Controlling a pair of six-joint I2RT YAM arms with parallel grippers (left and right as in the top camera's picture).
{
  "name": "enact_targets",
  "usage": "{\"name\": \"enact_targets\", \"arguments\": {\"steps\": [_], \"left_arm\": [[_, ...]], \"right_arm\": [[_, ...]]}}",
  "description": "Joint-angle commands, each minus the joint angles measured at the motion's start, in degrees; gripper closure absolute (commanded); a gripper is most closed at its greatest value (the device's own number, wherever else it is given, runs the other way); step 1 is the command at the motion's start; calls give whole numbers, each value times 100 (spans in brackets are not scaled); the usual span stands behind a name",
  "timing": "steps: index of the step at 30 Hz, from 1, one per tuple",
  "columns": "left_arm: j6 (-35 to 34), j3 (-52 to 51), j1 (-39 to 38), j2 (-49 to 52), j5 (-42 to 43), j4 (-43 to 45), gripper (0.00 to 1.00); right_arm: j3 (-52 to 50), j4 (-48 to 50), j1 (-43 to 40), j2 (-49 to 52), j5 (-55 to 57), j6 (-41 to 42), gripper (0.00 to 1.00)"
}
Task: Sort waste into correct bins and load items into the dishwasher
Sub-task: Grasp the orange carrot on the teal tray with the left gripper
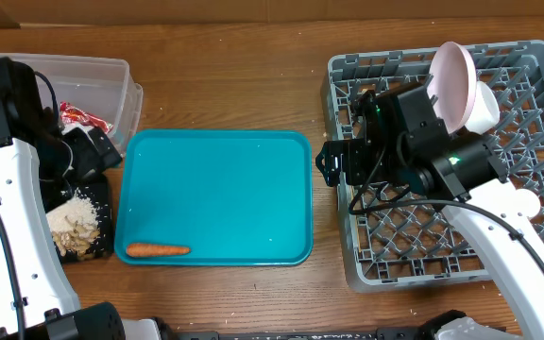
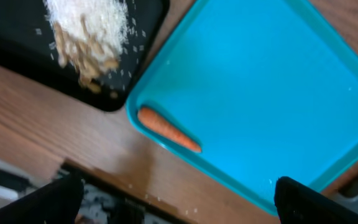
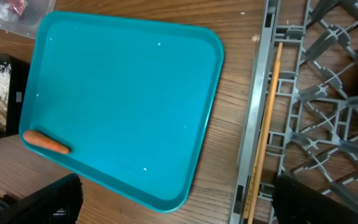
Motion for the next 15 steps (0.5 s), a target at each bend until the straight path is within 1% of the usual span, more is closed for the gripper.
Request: {"name": "enact_targets", "arguments": {"steps": [1,3,4,6,9,11,15], "left_arm": [[-378,-188,-42,-50,673,-83,0],[-588,-466,-39,-83,1134,-50,0],[-767,-625,-39,-87,1211,-9,0],[-1222,-970,-39,-90,1056,96,0],[-1921,-1652,-39,-101,629,446,0],[-2146,-2159,-39,-103,577,752,0],[-2332,-3036,-39,-103,551,1305,0]], "right_arm": [[111,-42,4,66,129,-35,0],[111,-107,4,66,328,-35,0],[114,-153,4,66,433,-35,0],[114,-282,4,66,717,-22,0],[114,-525,4,66,1539,479,0],[114,-675,-35,66,2011,752,0],[114,-846,-269,66,2319,1147,0]]}}
